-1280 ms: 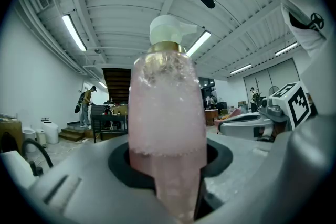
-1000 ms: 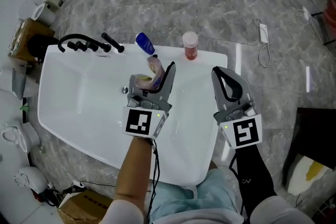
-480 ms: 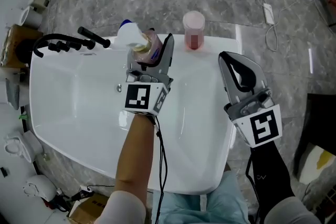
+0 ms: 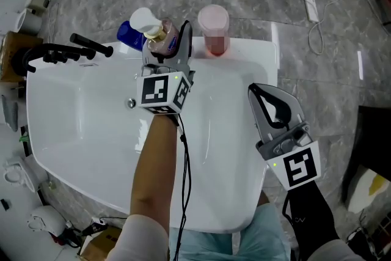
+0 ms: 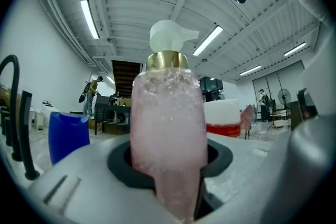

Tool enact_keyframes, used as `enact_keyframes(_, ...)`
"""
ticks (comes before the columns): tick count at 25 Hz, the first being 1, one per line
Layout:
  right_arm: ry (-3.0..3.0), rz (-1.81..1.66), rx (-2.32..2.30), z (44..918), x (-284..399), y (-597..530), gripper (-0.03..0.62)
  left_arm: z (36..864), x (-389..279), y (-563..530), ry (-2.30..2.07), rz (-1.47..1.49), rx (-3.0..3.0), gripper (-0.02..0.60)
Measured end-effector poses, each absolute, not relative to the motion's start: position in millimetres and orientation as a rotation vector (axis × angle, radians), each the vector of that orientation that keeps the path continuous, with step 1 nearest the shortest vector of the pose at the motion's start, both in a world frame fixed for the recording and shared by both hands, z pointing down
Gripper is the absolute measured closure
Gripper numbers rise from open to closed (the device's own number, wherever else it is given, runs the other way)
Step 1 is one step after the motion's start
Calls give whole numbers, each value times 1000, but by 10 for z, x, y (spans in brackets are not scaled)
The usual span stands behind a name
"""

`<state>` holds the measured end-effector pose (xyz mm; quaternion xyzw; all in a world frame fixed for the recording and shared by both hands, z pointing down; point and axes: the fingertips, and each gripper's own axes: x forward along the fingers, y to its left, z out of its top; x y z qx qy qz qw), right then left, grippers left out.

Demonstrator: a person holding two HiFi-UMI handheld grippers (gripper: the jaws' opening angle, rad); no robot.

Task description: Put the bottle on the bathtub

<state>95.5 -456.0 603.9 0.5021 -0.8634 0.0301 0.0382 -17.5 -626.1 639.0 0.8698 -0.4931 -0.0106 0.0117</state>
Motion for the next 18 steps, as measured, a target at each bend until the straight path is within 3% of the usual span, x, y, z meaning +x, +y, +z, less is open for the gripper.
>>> enact_keyframes(15, -2622, 164, 1548, 6361, 1218, -4551, 565, 6617, -57, -6551, -1623, -28, 2765, 389)
enact_keyframes(18, -2630, 161, 1556, 6336, 1187, -4531, 565, 6648, -92, -6514, -1650, 3, 2755, 362)
